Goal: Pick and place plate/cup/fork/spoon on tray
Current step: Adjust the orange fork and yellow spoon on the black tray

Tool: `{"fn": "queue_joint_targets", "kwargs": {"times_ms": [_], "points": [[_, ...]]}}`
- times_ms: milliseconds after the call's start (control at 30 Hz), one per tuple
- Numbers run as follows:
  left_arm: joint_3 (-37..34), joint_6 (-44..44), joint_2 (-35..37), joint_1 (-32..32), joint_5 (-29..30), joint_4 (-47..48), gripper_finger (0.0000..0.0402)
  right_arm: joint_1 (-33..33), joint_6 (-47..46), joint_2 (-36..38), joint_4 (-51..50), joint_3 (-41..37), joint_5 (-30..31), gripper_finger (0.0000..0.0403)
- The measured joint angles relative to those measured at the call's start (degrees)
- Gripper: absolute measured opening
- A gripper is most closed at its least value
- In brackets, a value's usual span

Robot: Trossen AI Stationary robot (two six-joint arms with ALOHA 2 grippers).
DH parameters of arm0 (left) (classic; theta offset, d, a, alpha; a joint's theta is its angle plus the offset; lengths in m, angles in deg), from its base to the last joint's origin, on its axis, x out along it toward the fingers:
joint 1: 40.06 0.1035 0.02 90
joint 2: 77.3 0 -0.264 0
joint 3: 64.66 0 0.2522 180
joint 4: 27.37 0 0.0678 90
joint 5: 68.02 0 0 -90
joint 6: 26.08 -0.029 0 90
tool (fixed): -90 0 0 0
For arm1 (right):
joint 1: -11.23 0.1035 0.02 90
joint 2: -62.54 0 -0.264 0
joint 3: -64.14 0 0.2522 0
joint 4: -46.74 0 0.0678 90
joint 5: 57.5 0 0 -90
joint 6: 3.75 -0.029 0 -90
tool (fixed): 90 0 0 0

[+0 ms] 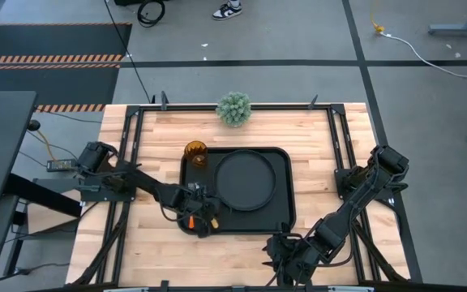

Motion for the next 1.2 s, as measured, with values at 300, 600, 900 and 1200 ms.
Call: {"fn": "queue_joint_targets", "kwargs": {"times_ms": [300,600,900,1200], "points": [[-0.14,1.18,4.89,0.93,0.07,4.90,0.0008,-0.55,1.48,0.00,-1.21,0.00,0.00,0.0197],[-0.10,7.08,7.58,-0.79,1.25,23.90,0.0008,-0.39,0.90,0.00,-1.09,0.00,0.14,0.0197],[-0.10,6.64,7.34,1.39,15.24,25.89,0.0008,-0.60,0.09,0.00,-0.84,0.00,2.61,0.0197],[-0.10,4.01,7.34,4.66,19.25,27.39,0.0008,0.17,-2.08,0.00,-0.73,0.00,2.61,0.0197]]}}
